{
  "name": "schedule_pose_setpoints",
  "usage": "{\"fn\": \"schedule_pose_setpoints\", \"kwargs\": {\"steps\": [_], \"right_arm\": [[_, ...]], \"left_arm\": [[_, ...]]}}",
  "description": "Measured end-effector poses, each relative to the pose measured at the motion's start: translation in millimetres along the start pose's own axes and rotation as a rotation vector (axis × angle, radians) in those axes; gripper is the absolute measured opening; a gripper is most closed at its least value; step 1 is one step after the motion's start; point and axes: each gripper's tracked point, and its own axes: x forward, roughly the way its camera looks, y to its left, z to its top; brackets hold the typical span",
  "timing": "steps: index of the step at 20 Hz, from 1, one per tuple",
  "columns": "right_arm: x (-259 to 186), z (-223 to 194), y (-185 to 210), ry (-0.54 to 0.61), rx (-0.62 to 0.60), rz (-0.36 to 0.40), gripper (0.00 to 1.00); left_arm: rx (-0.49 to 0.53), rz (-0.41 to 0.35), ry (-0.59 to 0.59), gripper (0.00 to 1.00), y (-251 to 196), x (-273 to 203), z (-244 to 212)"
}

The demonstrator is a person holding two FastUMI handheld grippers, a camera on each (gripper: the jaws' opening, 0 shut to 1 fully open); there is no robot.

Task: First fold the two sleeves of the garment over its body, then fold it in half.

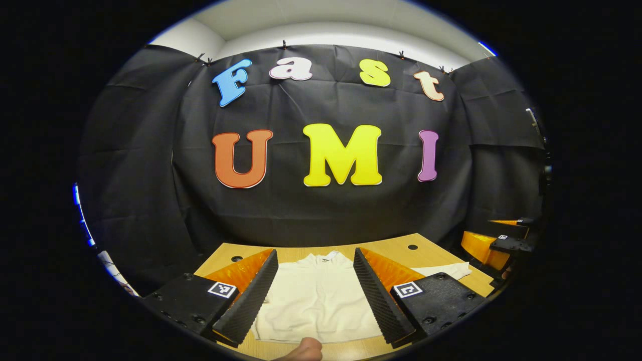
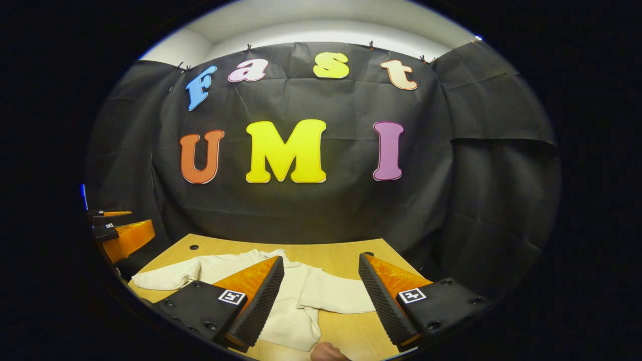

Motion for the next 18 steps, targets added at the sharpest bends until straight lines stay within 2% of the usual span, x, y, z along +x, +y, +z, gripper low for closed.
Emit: {"fn": "schedule_pose_setpoints", "kwargs": {"steps": [4, 7, 10, 15, 18], "right_arm": [[21, -6, -43, 0.03, 0.03, -0.099, 0.94], [43, -17, -100, 0.049, 0.054, -0.21, 0.94], [73, -40, -160, 0.086, 0.081, -0.285, 0.94], [124, -117, -265, 0.242, 0.032, -0.414, 0.94], [153, -176, -308, 0.388, 0.084, -0.461, 0.94]], "left_arm": [[0.003, 0.001, -0.001, 0.98, -7, 2, -1], [0.0, 0.0, 0.021, 0.98, -16, 5, -8], [0.025, 0.007, 0.035, 0.98, -30, 8, -10], [0.079, 0.015, 0.049, 0.97, -63, 15, -12], [0.09, 0.033, 0.063, 0.97, -84, 18, -15]]}}
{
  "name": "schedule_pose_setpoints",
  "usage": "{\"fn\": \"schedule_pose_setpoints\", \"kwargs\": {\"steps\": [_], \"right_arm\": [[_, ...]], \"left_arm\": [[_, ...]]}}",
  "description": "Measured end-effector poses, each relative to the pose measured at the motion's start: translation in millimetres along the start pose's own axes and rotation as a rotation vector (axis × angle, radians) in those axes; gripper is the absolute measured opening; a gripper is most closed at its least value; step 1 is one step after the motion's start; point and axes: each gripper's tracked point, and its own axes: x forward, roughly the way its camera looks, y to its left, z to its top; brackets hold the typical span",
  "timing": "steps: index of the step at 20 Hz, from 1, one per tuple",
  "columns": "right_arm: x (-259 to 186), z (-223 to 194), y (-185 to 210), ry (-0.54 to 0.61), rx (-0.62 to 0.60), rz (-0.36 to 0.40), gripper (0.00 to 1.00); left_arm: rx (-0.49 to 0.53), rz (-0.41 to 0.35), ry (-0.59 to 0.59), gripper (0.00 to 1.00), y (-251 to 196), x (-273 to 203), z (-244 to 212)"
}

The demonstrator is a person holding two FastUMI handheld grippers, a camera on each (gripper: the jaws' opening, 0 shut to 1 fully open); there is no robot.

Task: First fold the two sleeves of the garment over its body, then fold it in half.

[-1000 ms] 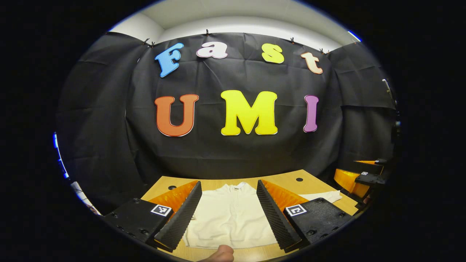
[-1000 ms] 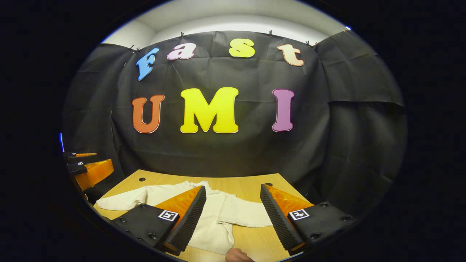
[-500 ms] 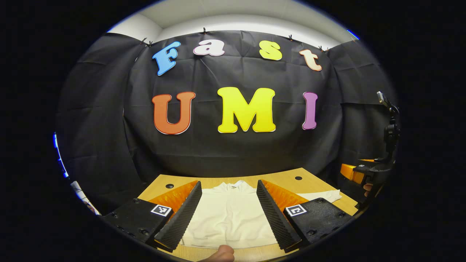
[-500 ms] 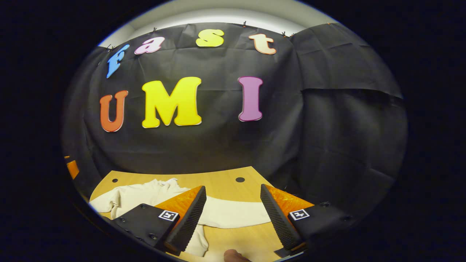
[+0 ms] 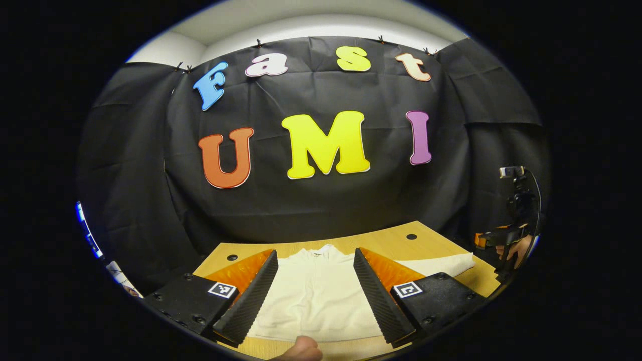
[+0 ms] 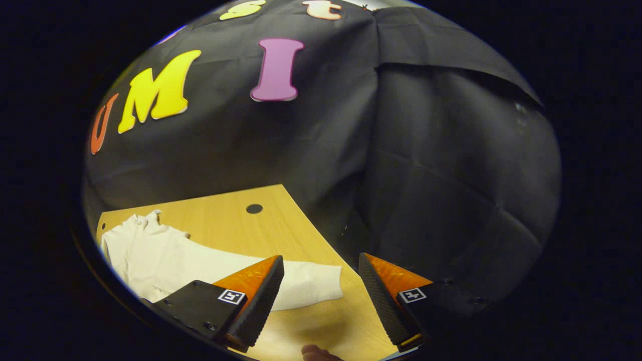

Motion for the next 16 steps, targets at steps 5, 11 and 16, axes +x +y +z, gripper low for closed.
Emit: {"fn": "schedule_pose_setpoints", "kwargs": {"steps": [5, 11, 16], "right_arm": [[73, -40, -20, 0.176, -0.012, -0.006, 0.95], [99, -89, -18, 0.41, 0.032, 0.012, 0.95], [103, -94, -1, 0.461, -0.03, 0.058, 0.79]], "left_arm": [[-0.002, 0.062, 0.04, 1.0, -16, -4, -6], [-0.035, 0.111, 0.056, 1.0, -11, -11, -12], [-0.04, 0.137, 0.056, 1.0, 8, -8, -15]]}}
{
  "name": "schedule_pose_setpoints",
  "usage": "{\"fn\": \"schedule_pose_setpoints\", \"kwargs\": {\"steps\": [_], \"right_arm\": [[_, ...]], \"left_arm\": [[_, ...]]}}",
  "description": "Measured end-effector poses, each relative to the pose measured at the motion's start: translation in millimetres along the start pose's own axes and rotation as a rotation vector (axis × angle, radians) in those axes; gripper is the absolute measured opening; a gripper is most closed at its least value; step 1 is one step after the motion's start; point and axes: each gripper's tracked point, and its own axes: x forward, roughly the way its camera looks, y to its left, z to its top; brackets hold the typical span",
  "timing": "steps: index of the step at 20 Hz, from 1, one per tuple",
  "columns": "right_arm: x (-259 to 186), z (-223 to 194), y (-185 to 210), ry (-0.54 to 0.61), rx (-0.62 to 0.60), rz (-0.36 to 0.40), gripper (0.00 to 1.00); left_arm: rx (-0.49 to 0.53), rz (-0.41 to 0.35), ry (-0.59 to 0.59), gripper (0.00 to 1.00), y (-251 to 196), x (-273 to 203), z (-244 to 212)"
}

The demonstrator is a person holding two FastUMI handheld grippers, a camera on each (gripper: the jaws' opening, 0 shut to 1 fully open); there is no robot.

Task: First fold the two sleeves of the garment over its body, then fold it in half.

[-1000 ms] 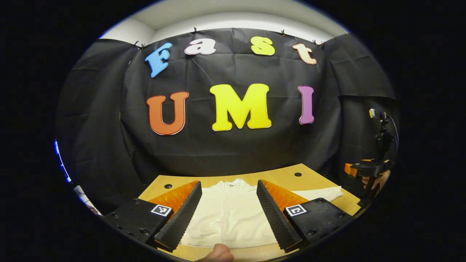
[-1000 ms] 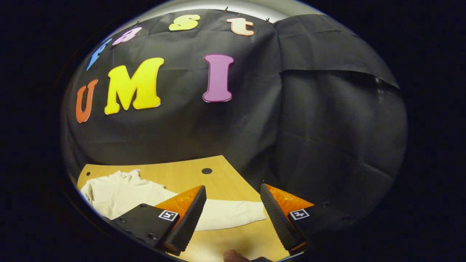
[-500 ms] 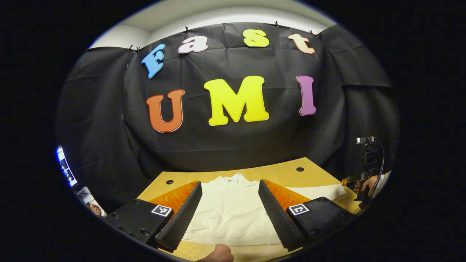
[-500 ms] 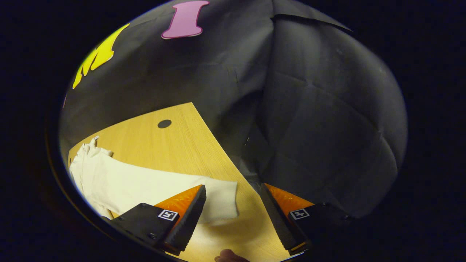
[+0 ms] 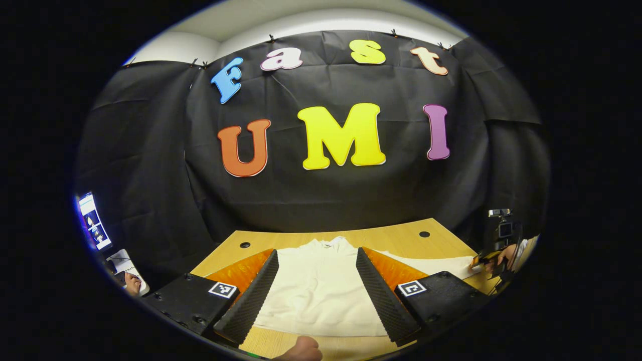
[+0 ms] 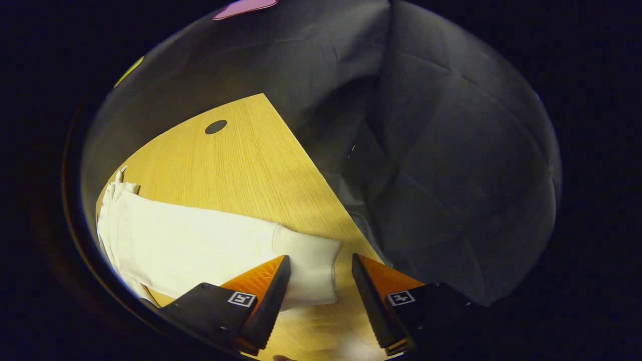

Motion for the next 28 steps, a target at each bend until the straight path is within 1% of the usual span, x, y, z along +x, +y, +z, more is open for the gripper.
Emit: {"fn": "schedule_pose_setpoints", "kwargs": {"steps": [1, 2, 3, 5, 6, 7, 8, 9, 10, 11, 12, 13, 14, 15, 17, 18, 23, 26, 28], "right_arm": [[2, 0, 1, 0.007, 0.0, 0.009, 0.73], [4, 0, 4, 0.02, 0.014, 0.034, 0.67], [3, -1, 5, 0.047, 0.043, 0.05, 0.7], [3, -1, 4, 0.077, 0.066, 0.06, 0.53], [5, -1, 1, 0.088, 0.056, 0.055, 0.59], [5, 0, 2, 0.109, 0.057, 0.056, 0.53], [5, 3, 2, 0.112, 0.057, 0.058, 0.55], [7, 6, 4, 0.12, 0.078, 0.06, 0.55], [6, 5, 9, 0.139, 0.1, 0.067, 0.4], [8, 5, 9, 0.144, 0.099, 0.068, 0.29], [8, 5, 8, 0.153, 0.073, 0.075, 0.22], [9, 7, 11, 0.146, 0.052, 0.094, 0.25], [11, 13, 10, 0.15, 0.063, 0.089, 0.25], [9, 5, 11, 0.159, 0.071, 0.083, 0.08], [3, 5, 9, 0.168, 0.085, 0.07, 0.08], [-3, 10, 10, 0.155, 0.095, 0.064, 0.02], [-33, 28, 12, 0.115, 0.101, 0.063, 0.02], [-70, 45, 18, 0.079, 0.089, 0.066, 0.02], [-92, 53, 29, 0.059, 0.066, 0.071, 0.02]], "left_arm": [[-0.003, 0.005, 0.008, 1.0, 5, 1, -3], [-0.007, 0.008, 0.015, 1.0, 9, 1, -4], [-0.009, 0.01, 0.019, 1.0, 14, 1, -5], [-0.01, 0.018, 0.028, 1.0, 22, 0, -8], [-0.011, 0.02, 0.033, 1.0, 25, 0, -10], [-0.011, 0.021, 0.038, 1.0, 28, 0, -12], [-0.008, 0.021, 0.043, 1.0, 30, 0, -14], [-0.006, 0.021, 0.047, 1.0, 33, 0, -15], [-0.004, 0.02, 0.051, 1.0, 36, -1, -16], [-0.002, 0.02, 0.053, 1.0, 39, -2, -17], [0.0, 0.018, 0.053, 1.0, 42, -3, -17], [0.0, 0.016, 0.052, 1.0, 45, -3, -17], [0.001, 0.015, 0.055, 1.0, 48, -3, -18], [0.002, 0.017, 0.06, 1.0, 52, -4, -20], [0.006, 0.019, 0.07, 1.0, 59, -5, -24], [0.009, 0.016, 0.074, 1.0, 62, -7, -25], [0.004, 0.0, 0.053, 1.0, 78, -5, -24], [0.0, -0.02, 0.031, 1.0, 84, -1, -24], [-0.01, -0.042, 0.013, 1.0, 87, -2, -24]]}}
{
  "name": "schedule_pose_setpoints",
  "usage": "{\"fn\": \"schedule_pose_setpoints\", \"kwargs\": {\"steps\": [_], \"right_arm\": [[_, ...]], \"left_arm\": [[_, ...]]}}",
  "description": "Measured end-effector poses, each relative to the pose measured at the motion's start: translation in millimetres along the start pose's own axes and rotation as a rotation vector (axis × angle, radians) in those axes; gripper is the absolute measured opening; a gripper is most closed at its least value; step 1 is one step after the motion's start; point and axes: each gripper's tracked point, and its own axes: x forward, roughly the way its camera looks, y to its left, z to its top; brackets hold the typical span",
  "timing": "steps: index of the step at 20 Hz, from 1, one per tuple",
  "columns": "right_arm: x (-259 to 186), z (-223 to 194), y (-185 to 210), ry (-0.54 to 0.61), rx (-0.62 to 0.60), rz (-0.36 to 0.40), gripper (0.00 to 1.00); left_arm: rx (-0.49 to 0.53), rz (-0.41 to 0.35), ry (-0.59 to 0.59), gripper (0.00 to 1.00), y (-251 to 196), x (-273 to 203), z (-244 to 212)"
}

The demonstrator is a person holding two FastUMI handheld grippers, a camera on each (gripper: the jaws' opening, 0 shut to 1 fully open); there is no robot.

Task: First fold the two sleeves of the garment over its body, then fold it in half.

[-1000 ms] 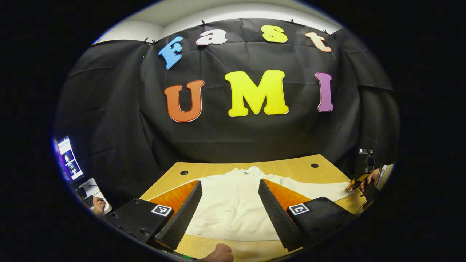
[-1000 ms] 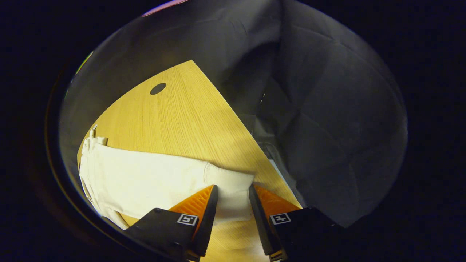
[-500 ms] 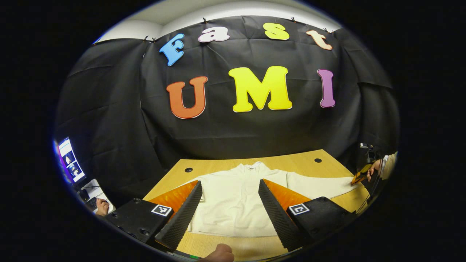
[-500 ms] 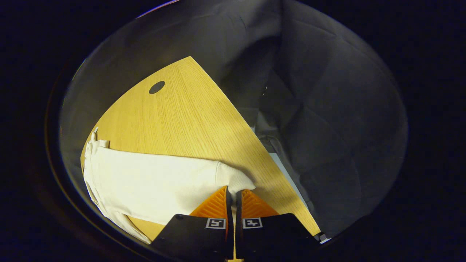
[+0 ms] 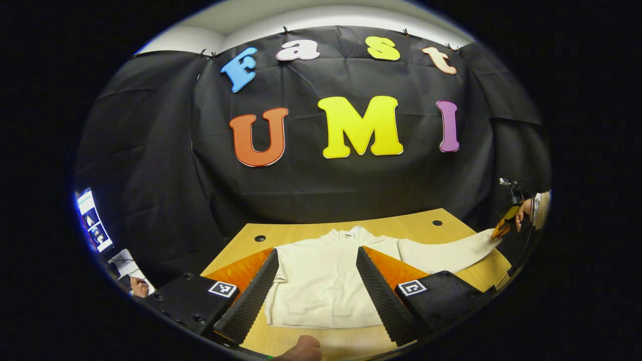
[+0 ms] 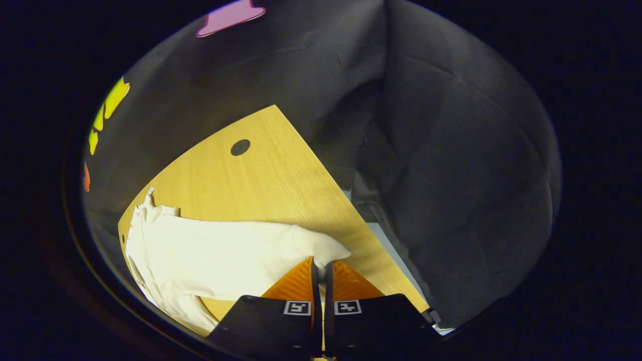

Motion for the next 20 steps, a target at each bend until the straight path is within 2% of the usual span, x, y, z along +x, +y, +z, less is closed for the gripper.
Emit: {"fn": "schedule_pose_setpoints", "kwargs": {"steps": [4, 7, 13, 20], "right_arm": [[-41, 12, 46, -0.042, -0.036, 0.036, 0.02], [-73, 13, 102, -0.071, -0.051, 0.103, 0.02], [-123, -7, 230, -0.099, -0.194, 0.208, 0.02], [-151, -54, 400, -0.104, -0.334, 0.336, 0.02]], "left_arm": [[-0.01, -0.038, -0.026, 1.0, 9, -2, 0], [-0.012, -0.046, -0.056, 1.0, 26, -3, 1], [-0.06, -0.046, -0.048, 1.0, 68, -2, -11], [-0.06, -0.024, -0.057, 1.0, 120, 0, -21]]}}
